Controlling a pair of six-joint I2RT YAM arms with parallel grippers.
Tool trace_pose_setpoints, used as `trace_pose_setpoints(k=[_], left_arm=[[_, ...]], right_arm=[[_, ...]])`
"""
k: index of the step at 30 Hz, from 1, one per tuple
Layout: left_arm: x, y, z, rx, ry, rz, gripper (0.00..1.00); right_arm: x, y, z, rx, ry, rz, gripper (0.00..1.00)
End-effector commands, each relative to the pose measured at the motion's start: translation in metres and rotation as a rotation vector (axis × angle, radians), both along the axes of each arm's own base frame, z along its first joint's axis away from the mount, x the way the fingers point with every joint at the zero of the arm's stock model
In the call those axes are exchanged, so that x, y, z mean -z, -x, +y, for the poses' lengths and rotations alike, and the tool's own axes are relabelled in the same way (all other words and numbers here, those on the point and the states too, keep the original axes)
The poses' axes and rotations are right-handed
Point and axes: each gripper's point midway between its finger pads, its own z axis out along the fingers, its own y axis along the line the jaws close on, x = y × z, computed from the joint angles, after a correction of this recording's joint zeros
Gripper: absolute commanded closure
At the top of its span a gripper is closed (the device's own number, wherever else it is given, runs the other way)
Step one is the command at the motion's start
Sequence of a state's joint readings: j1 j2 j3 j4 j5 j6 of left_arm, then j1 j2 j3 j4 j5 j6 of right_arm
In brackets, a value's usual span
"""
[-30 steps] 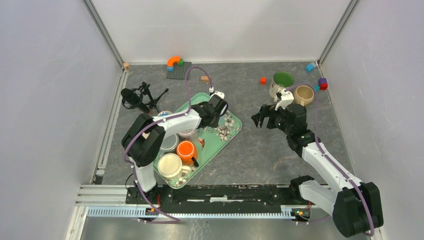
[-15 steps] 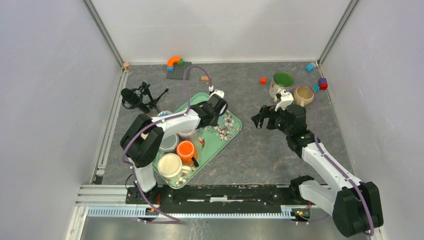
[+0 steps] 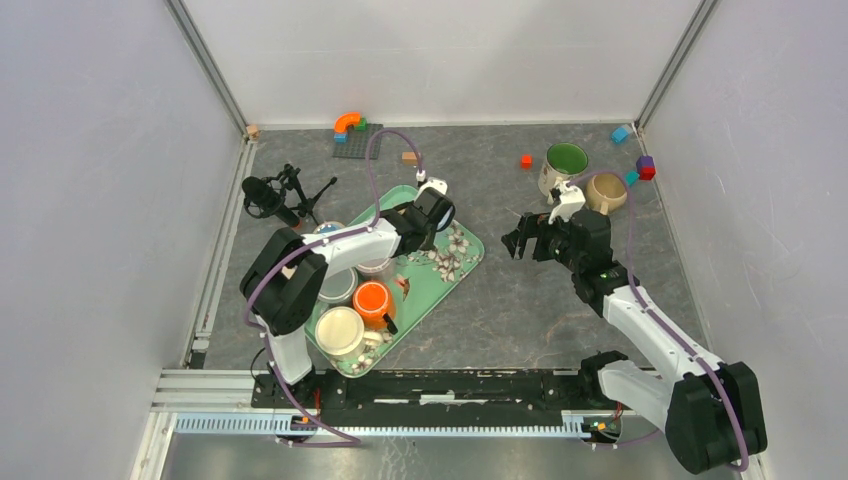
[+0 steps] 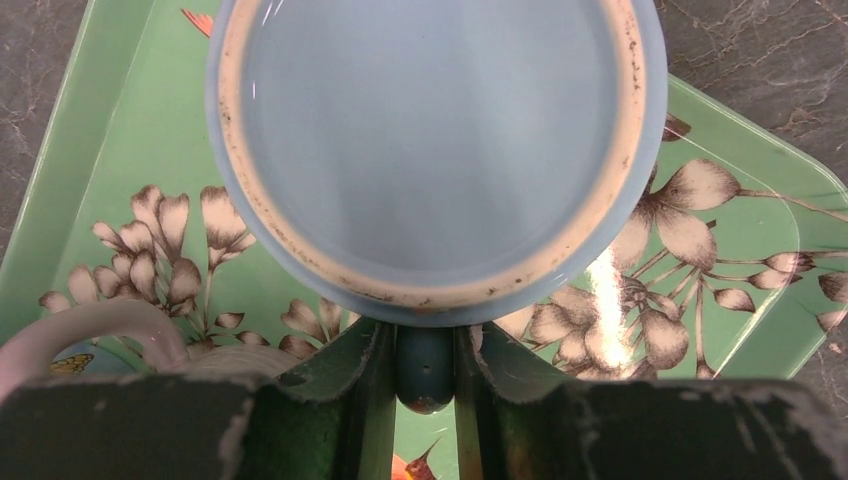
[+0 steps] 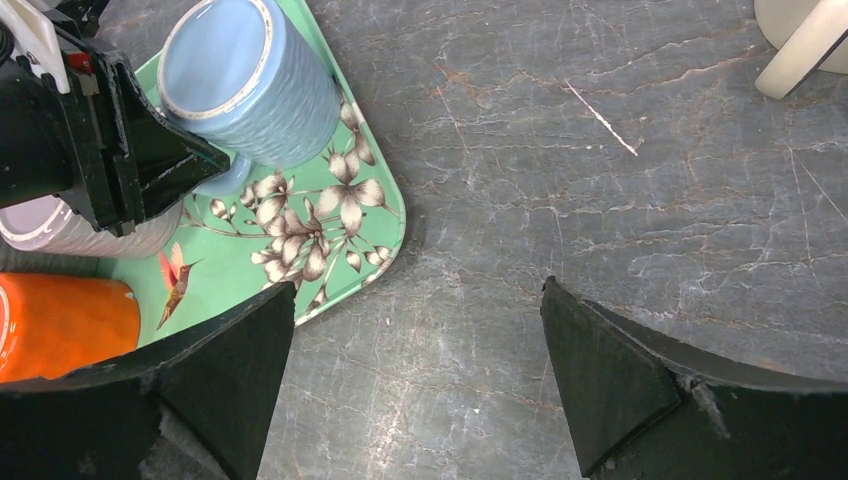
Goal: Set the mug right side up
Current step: Turn over the cup on the tray.
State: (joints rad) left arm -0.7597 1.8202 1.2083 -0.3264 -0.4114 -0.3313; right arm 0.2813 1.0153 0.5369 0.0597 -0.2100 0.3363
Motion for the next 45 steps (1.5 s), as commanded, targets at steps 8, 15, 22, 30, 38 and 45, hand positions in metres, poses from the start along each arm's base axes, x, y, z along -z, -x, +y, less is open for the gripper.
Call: trace_pose_setpoints(k=[8, 15, 22, 30, 38, 45], left_arm=[[-0.061, -0.020, -0.015, 0.010, 0.126, -0.187, 0.98], [-0.101, -0.016, -0.021, -0.003, 0.261, -0.249, 0.98], [-0.142, -0.010, -0.034, -0.005, 0.445, -0.297, 0.98], [-0.200, 0.002, -0.064, 0.051, 0.722, -0.302, 0.98], [-0.268, 0.020, -0.091, 0.162, 0.959, -0.302, 0.98], [-0.294, 0.028, -0.099, 0.200, 1.054, -0.292, 0.98]], right_arm=[[-0.004, -0.002, 0.012, -0.047, -0.037, -0.022, 0.02], [-0.010, 0.000, 0.025, -0.089, -0.115, -0.014, 0.02], [-0.019, 0.006, 0.041, -0.136, -0.224, -0.014, 0.02], [-0.047, 0.018, 0.064, -0.228, -0.399, -0.047, 0.02], [-0.074, 0.032, 0.084, -0.356, -0.603, -0.083, 0.02], [-0.105, 0.036, 0.090, -0.405, -0.756, -0.119, 0.03]])
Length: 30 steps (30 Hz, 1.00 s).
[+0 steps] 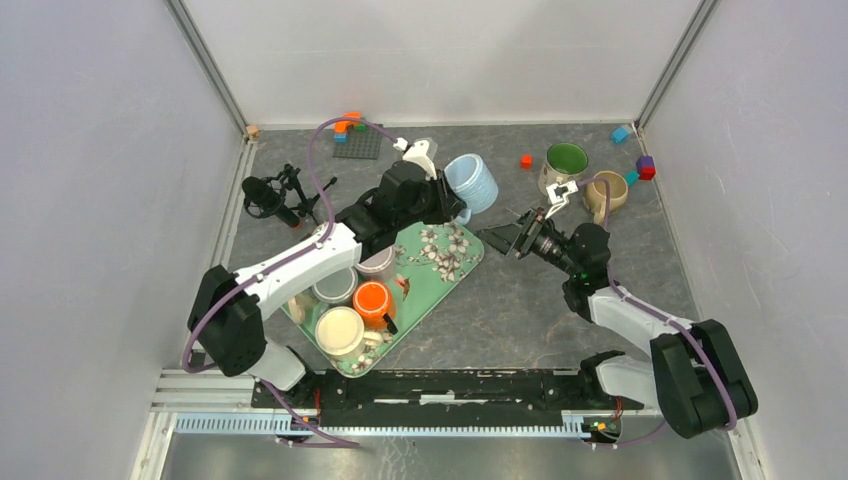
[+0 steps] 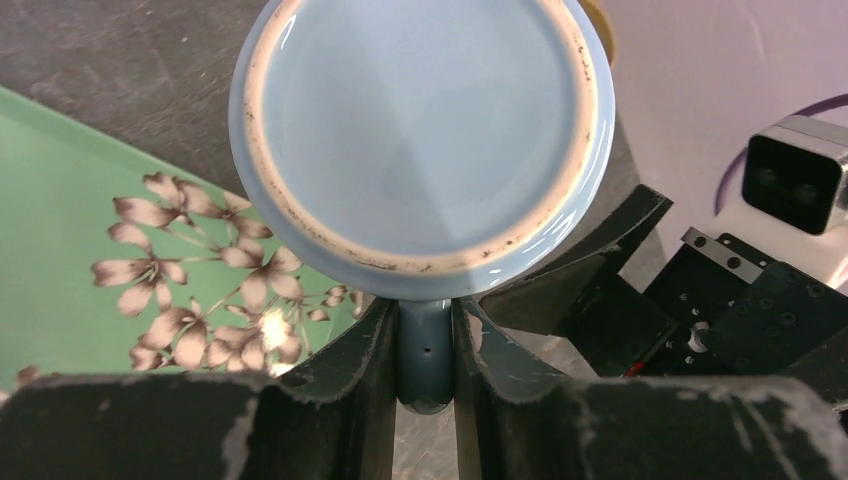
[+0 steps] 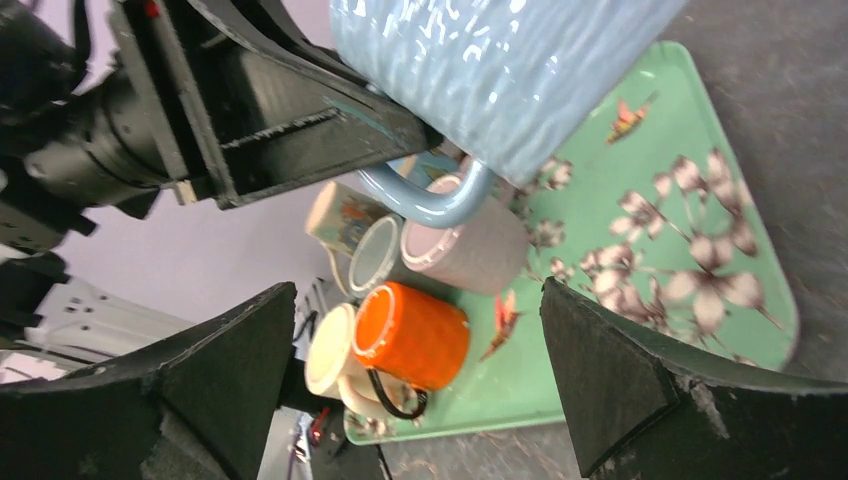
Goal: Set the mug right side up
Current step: Turn over the cup on the tray.
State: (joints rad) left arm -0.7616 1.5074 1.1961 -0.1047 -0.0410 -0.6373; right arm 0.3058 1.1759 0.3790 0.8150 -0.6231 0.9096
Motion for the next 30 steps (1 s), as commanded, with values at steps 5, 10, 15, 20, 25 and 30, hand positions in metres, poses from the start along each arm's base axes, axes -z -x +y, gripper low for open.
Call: trace_pose_setpoints(k=[5, 10, 15, 20, 25, 30], left_arm=[[-0.139, 0.009, -0.023, 0.063, 0.386, -0.188, 0.98], [-0.146, 0.013, -0.030, 0.080, 0.410, -0.190, 0.98], [-0.148, 0.018, -0.037, 0.102, 0.437, -0.176, 0.98], [-0.153, 0.021, -0.043, 0.119, 0.475, -0.168, 0.98], [-0.153, 0.024, -0.049, 0.139, 0.500, -0.152, 0.98], [-0.149, 0.027, -0.055, 0.154, 0.519, -0.130, 0.98]], right_arm=[[-0.063, 0.007, 0.011, -0.093, -0.230, -0.112, 0.06], [-0.064, 0.004, 0.014, -0.113, -0.260, -0.098, 0.09], [-0.081, 0.004, 0.015, -0.147, -0.351, -0.102, 0.13], [-0.096, 0.005, 0.015, -0.187, -0.443, -0.093, 0.21], [-0.107, 0.009, 0.013, -0.221, -0.512, -0.098, 0.28], [-0.114, 0.012, 0.011, -0.239, -0.550, -0.106, 0.36]])
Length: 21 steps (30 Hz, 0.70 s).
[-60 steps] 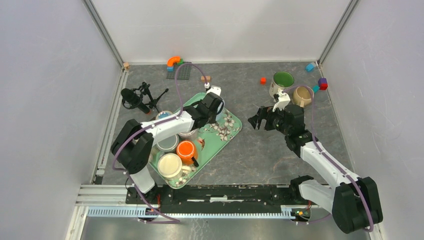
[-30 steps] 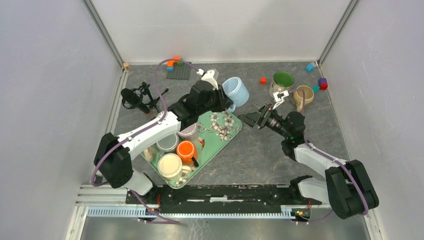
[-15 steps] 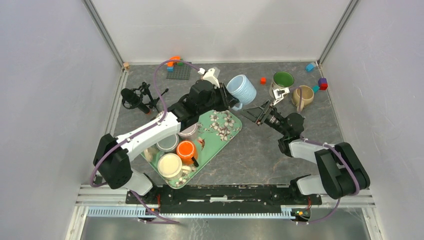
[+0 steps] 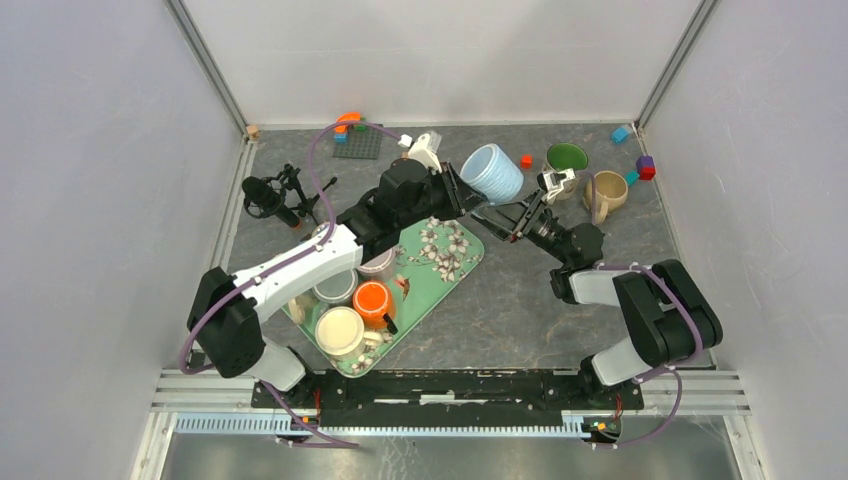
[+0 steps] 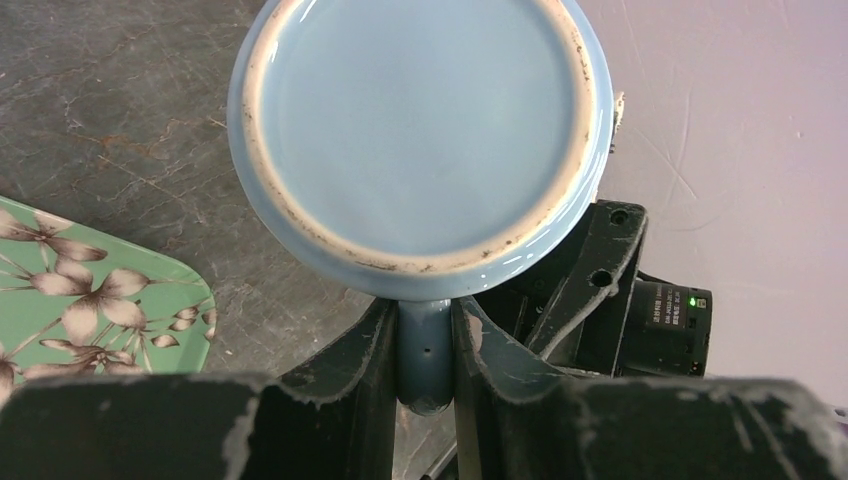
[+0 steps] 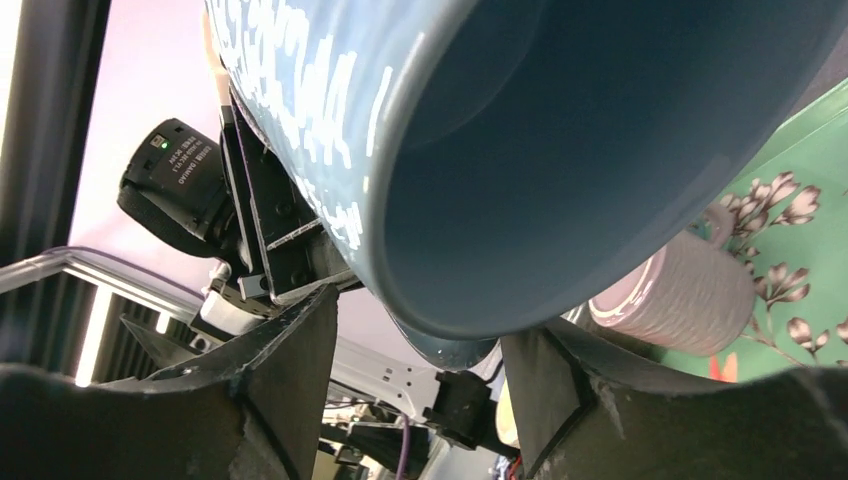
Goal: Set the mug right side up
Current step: Turn over the cup on the tray.
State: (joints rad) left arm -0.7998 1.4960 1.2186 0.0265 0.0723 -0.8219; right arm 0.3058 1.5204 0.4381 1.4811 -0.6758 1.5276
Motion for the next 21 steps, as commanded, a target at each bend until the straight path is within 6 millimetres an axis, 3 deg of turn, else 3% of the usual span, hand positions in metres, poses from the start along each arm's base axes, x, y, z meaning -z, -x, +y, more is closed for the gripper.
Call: trace_pose_setpoints(k=[1, 14, 21], left_arm=[[-0.098, 0.006, -0.016, 0.047, 0.269, -0.156, 0.98], [-0.084, 0.014, -0.019, 0.069, 0.268, -0.129, 0.98], [-0.068, 0.016, -0.015, 0.068, 0.229, -0.125, 0.98]], right_arm=[[-0.058, 0.023, -0.007, -0.027, -0.139, -0.249, 0.38], [-0.072, 0.027, -0.011, -0.050, -0.209, -0.265, 0.65], [-0.072, 0.026, -0.009, -0.048, -0.189, -0.270, 0.95]])
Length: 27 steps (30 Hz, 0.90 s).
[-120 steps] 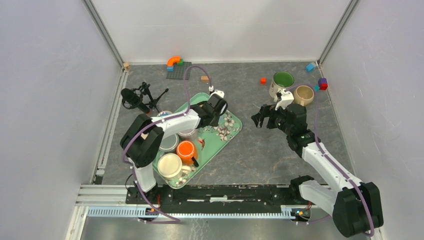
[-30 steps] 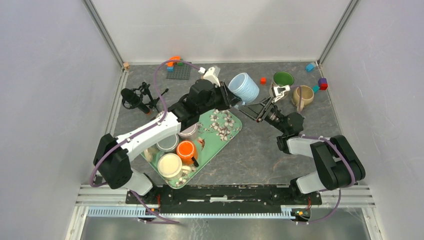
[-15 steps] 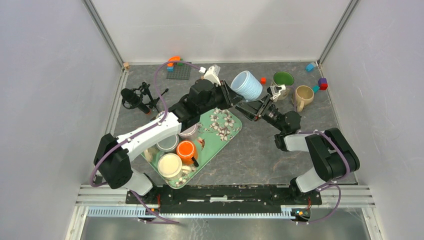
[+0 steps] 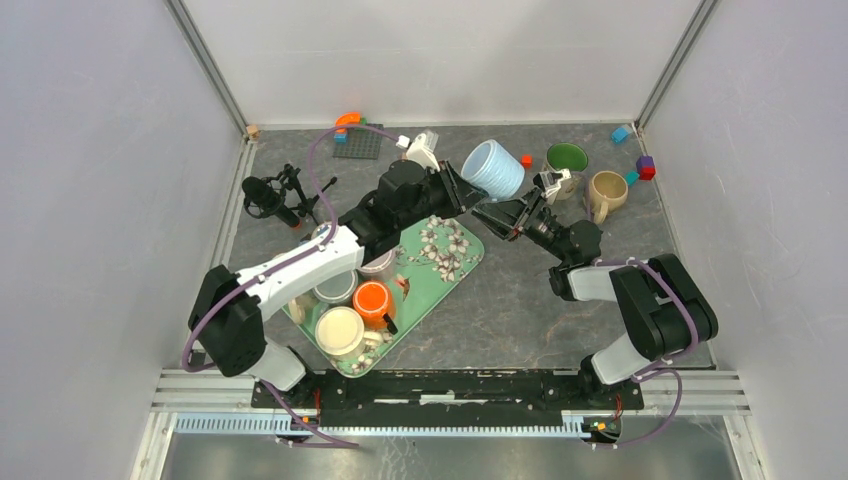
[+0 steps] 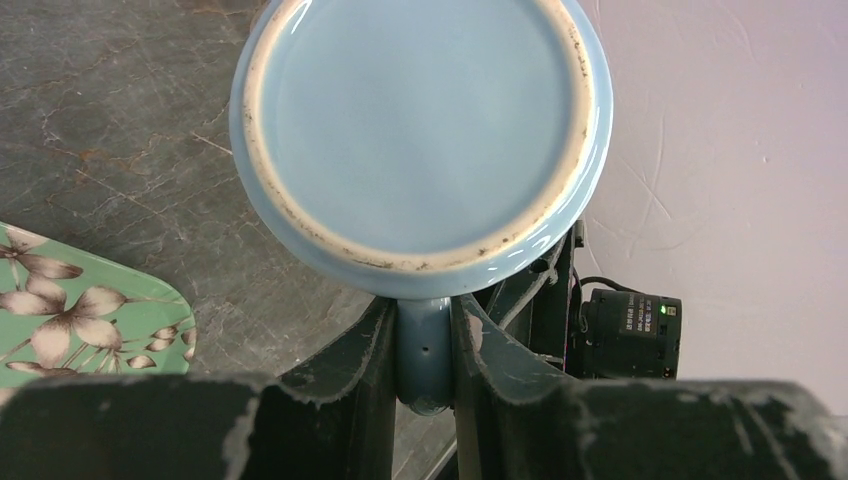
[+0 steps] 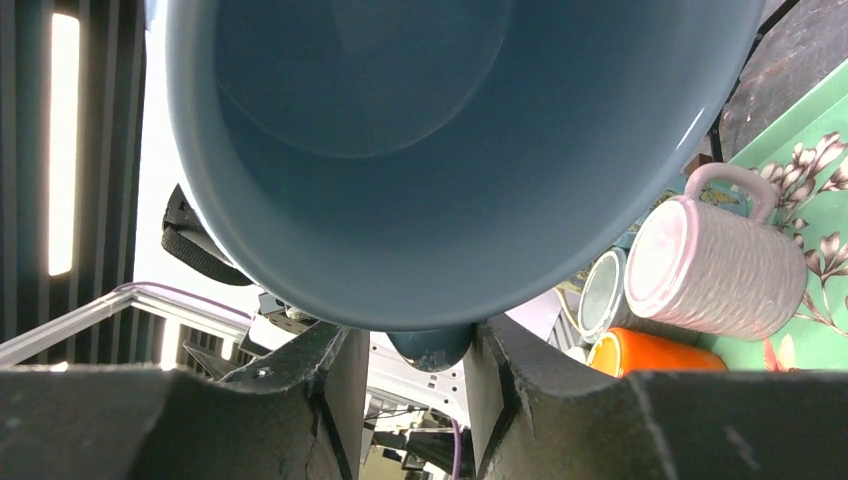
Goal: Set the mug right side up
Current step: Turn over the cup on the tray.
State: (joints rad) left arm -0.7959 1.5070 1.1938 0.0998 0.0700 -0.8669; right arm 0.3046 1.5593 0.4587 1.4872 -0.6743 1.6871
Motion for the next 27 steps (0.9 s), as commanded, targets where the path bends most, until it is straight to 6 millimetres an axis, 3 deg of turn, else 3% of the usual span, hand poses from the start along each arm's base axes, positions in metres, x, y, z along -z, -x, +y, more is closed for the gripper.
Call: trace_pose_setpoints(k=[1, 12, 19, 27], left_arm=[[-0.064, 0.021, -0.011, 0.078, 0.166, -0.135, 0.98], [-0.057, 0.021, -0.006, 0.065, 0.166, -0.159, 0.98], [-0.080, 0.029, -0.003, 0.078, 0.247, -0.200, 0.98], [-0.086, 0.034, -0.009, 0.116, 0.294, -0.175, 0.98]], right_arm=[[-0.069, 0.030, -0.009, 0.021, -0.114, -0.404, 0.99], [-0.072, 0.028, -0.008, 0.051, -0.053, -0.430, 1.00], [-0.095, 0.043, -0.015, 0.010, -0.172, -0.470, 0.76], [-0.103, 0.049, -0.018, 0.008, -0.194, -0.498, 0.71]])
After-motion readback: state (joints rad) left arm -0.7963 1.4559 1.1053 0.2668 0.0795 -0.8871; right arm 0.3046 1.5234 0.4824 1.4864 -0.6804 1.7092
